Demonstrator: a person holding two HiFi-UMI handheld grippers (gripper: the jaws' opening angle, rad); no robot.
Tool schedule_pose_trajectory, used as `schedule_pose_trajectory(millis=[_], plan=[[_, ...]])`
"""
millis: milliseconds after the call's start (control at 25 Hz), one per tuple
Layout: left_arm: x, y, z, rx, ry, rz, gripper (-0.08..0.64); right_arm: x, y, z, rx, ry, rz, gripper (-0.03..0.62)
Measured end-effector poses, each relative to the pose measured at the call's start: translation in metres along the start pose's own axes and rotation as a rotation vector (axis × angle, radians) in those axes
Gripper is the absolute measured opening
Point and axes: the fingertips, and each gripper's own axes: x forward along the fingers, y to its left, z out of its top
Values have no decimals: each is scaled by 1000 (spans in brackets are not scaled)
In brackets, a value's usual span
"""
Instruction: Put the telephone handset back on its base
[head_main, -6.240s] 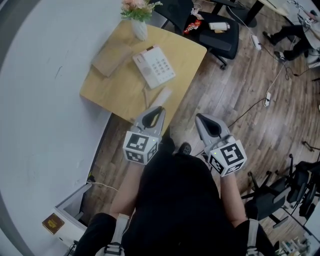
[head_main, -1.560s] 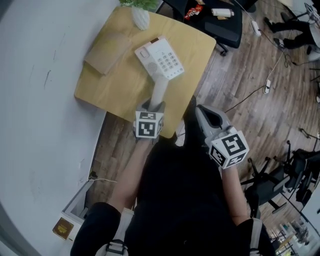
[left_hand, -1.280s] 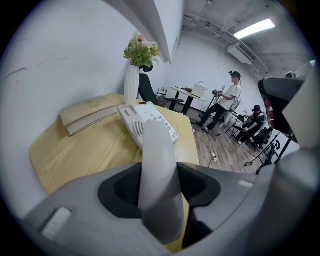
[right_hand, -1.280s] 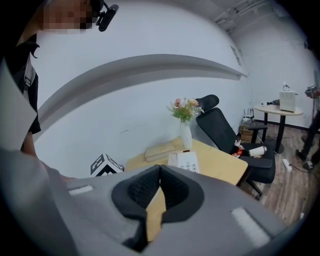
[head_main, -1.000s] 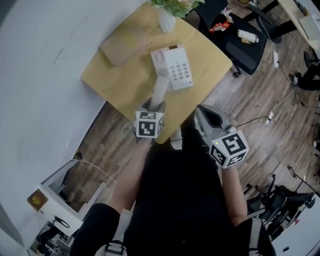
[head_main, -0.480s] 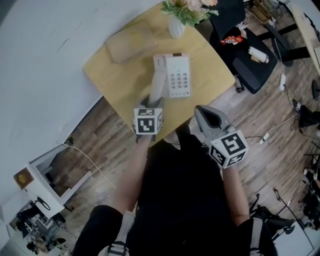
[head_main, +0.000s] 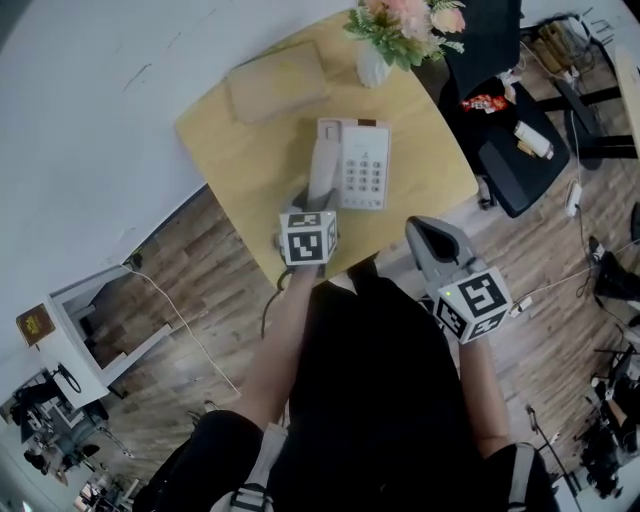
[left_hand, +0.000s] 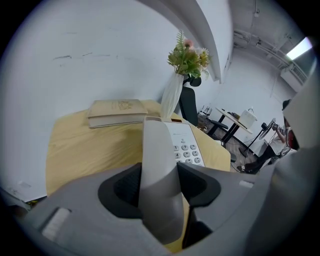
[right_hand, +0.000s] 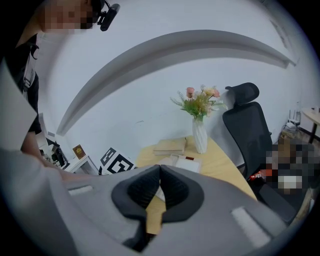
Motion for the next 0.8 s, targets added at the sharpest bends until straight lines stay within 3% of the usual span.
schedule_pose_trajectory(millis=[800], plan=[[28,-5,22,-28,-52,72,222,-12,-35,-6,-20,29,31,3]])
